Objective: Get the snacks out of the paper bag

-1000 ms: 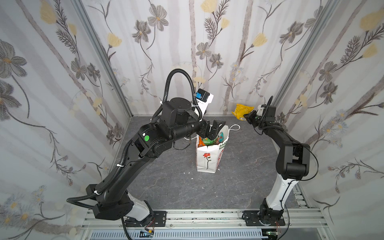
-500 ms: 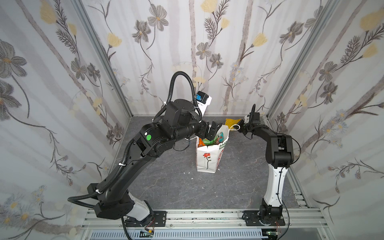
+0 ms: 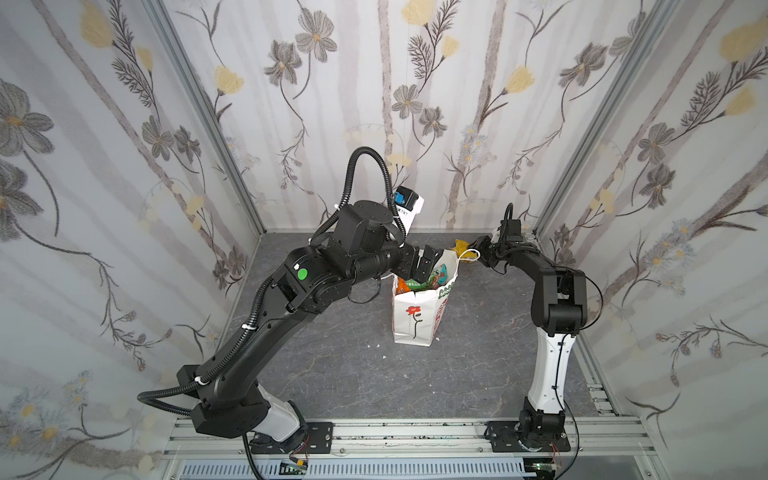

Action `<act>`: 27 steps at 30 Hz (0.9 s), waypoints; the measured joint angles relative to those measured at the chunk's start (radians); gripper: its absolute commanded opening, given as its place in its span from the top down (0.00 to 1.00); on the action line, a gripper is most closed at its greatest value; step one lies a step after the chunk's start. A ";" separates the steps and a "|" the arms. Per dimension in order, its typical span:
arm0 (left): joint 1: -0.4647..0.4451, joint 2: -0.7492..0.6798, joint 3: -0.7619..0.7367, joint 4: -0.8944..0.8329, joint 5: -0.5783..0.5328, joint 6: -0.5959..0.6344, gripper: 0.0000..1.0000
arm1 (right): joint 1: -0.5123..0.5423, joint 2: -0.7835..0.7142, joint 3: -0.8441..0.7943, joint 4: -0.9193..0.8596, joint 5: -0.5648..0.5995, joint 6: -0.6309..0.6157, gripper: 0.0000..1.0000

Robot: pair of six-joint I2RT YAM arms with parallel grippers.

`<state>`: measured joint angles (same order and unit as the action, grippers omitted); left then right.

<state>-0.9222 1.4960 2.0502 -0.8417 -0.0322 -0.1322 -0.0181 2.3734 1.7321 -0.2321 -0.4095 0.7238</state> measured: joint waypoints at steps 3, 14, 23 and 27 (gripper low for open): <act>0.000 0.010 0.000 0.000 -0.001 -0.018 0.00 | -0.015 -0.058 0.025 -0.032 0.027 -0.012 0.29; 0.009 0.096 0.041 -0.065 -0.061 -0.108 0.00 | -0.056 -0.389 0.089 -0.139 0.010 -0.087 0.17; 0.050 0.223 0.140 -0.163 -0.072 -0.219 0.05 | -0.037 -0.697 0.092 -0.256 -0.132 -0.127 0.03; 0.063 0.306 0.208 -0.219 -0.065 -0.256 0.10 | 0.007 -0.811 0.091 -0.352 -0.135 -0.172 0.01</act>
<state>-0.8593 1.8019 2.2585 -1.0607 -0.0971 -0.3882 -0.0109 1.5627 1.8229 -0.5838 -0.5449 0.5514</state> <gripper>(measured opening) 0.928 0.988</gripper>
